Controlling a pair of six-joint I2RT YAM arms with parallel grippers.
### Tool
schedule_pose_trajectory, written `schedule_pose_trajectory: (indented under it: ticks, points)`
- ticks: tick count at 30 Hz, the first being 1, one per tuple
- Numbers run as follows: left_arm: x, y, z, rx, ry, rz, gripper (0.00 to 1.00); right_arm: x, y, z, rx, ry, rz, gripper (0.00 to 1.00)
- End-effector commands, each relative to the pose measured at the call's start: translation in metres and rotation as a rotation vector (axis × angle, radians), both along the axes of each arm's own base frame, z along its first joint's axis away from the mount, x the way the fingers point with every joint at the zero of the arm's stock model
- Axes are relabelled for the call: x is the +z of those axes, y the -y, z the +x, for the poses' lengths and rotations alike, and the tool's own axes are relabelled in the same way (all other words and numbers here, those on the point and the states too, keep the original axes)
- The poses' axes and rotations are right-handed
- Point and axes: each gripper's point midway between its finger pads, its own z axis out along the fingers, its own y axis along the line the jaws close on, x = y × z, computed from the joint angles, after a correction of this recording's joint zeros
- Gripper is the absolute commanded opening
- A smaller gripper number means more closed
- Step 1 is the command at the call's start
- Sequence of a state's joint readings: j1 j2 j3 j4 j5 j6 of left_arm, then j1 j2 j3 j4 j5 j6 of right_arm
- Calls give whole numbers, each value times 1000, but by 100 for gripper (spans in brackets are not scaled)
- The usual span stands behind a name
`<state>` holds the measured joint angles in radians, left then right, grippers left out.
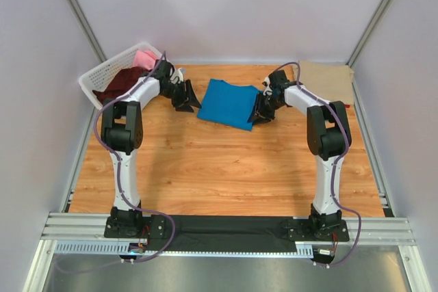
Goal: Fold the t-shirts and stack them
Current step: Fold the tshirt
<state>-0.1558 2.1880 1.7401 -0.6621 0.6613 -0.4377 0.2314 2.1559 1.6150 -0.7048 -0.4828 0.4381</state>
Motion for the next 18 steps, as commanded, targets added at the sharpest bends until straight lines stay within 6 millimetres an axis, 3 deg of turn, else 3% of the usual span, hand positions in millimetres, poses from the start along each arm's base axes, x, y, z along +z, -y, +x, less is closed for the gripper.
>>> schedule_pose_trajectory:
  ticks: [1,3,7,13,16,18]
  points:
    - [-5,9,5,-57,47,-29,56,7,-6,12,11,86,36,31]
    - [-10,9,5,-67,45,-22,56,-4,-6,9,11,74,41,24]
    - [-21,11,1,-83,27,-21,57,-16,-4,4,9,66,58,1]
    - [-22,30,-5,-129,42,-53,57,-22,5,-17,28,42,62,0]
    - [-27,34,-13,-132,7,-55,42,-20,8,-26,37,37,68,0]
    - [-33,32,-21,-119,-28,-43,25,-21,12,-32,41,23,55,0]
